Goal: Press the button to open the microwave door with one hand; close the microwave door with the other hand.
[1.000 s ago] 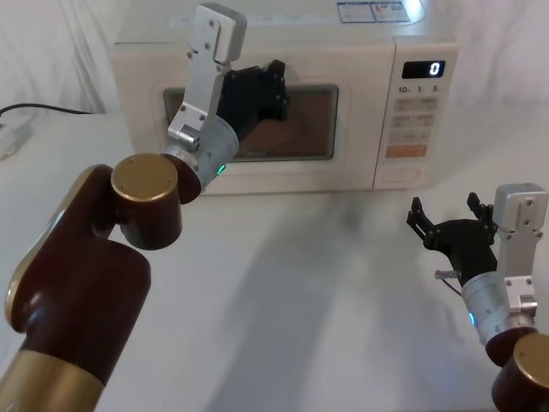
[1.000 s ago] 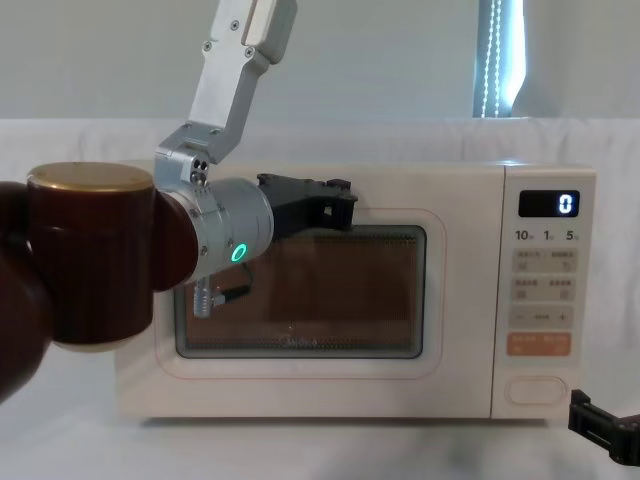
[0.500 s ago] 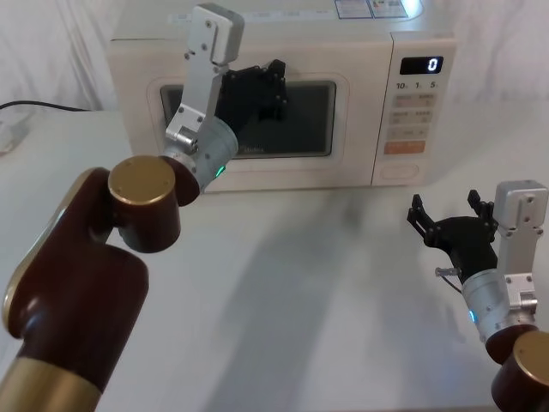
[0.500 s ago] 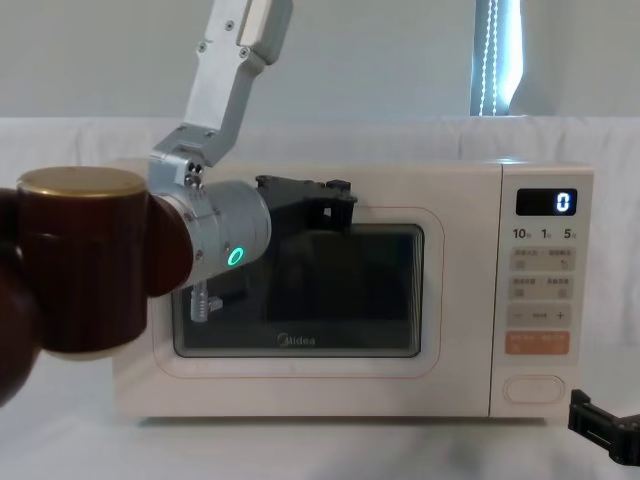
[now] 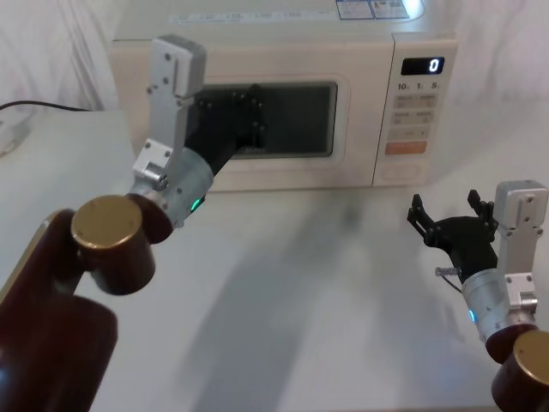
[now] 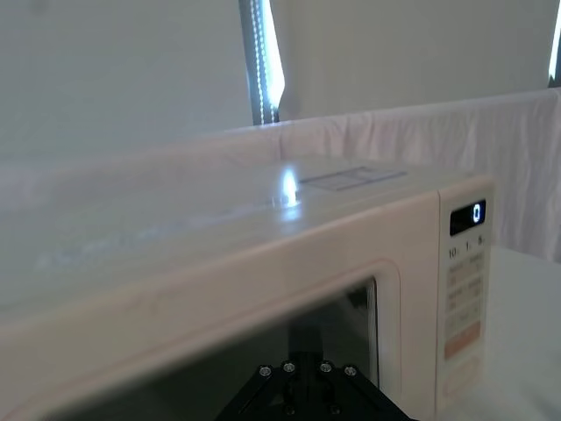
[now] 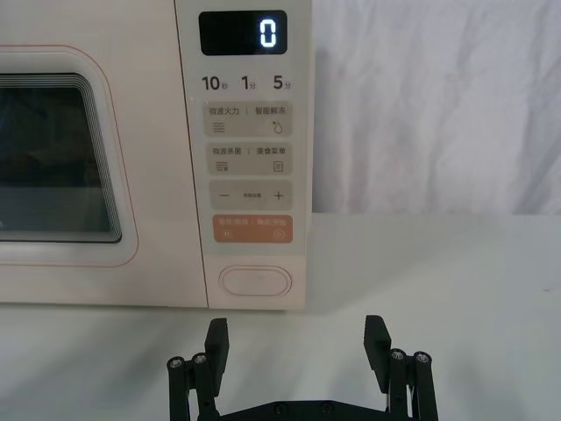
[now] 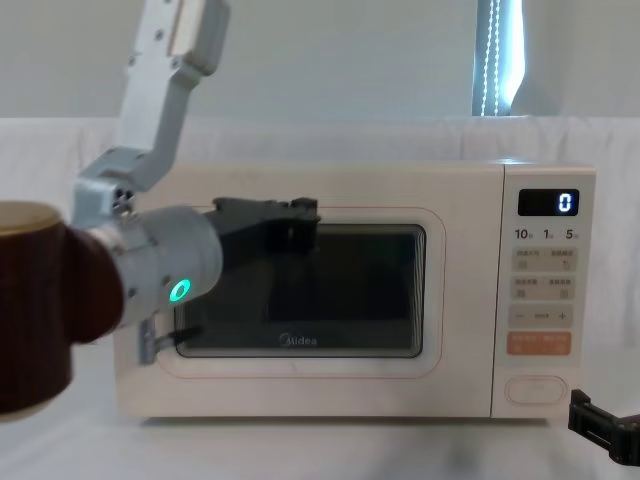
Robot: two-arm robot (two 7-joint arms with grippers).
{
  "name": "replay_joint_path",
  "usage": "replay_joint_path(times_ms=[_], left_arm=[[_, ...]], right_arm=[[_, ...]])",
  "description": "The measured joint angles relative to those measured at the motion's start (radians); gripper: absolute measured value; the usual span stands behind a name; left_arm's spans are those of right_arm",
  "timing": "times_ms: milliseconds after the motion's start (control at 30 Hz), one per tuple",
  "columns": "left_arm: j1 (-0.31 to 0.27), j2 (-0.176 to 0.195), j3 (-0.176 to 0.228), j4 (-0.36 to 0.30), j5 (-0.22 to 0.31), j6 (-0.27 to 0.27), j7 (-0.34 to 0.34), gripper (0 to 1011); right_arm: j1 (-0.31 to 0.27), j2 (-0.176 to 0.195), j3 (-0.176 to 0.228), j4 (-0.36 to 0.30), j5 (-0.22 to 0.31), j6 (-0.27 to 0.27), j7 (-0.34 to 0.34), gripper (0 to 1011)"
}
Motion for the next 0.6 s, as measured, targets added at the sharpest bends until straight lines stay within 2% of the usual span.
replay_joint_path(times_ms=[267,567,600], left_arm=[[0.089,0.033,-0.031,-0.078,-0.031,0.012,0.013,0],[0.239,0.073,-0.081,-0.185,-0.058,-0.006,0.046,0],[0.239,0.073,-0.081,-0.185,-0.058,-0.006,0.046,0]], right_arm=[[0.0,0.0,0.0,0.0,0.0,0.0,0.0,1002],[0.0,0.0,0.0,0.0,0.0,0.0,0.0,1002],[0.0,0.0,0.0,0.0,0.0,0.0,0.0,1002]])
